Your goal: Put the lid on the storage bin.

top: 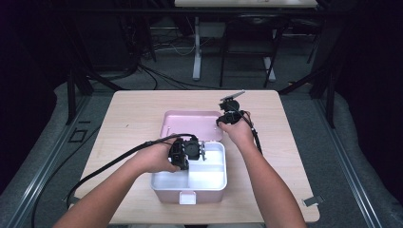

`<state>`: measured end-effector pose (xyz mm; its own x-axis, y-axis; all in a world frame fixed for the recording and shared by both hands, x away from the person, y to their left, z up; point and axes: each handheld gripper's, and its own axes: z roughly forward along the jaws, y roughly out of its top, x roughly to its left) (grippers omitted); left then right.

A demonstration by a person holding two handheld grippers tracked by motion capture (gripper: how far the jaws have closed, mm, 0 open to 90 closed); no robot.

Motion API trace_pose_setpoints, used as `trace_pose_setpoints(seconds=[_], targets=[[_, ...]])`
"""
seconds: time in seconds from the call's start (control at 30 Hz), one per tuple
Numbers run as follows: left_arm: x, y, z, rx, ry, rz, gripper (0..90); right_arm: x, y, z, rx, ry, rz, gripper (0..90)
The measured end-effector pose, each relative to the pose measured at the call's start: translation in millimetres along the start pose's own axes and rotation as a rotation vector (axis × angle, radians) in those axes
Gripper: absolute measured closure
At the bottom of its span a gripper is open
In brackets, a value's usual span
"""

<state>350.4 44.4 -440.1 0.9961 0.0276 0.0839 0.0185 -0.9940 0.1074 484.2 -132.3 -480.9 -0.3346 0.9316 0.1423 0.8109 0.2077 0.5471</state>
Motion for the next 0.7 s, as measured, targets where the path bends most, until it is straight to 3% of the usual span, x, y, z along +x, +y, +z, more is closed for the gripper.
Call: trace_pose_setpoints(seconds=[0.4, 0.7], targets=[[0.6, 0.1, 0.1, 0.0, -0.004, -0.003, 87.0, -0.8, 0.7, -2.8, 0.007, 0.012, 0.032, 76.1], [0.4, 0.1, 0.2, -0.001, -0.001, -0.003, 87.1, 0.0, 1.6, -11.5, -0.022, 0.021, 0.048, 78.6]])
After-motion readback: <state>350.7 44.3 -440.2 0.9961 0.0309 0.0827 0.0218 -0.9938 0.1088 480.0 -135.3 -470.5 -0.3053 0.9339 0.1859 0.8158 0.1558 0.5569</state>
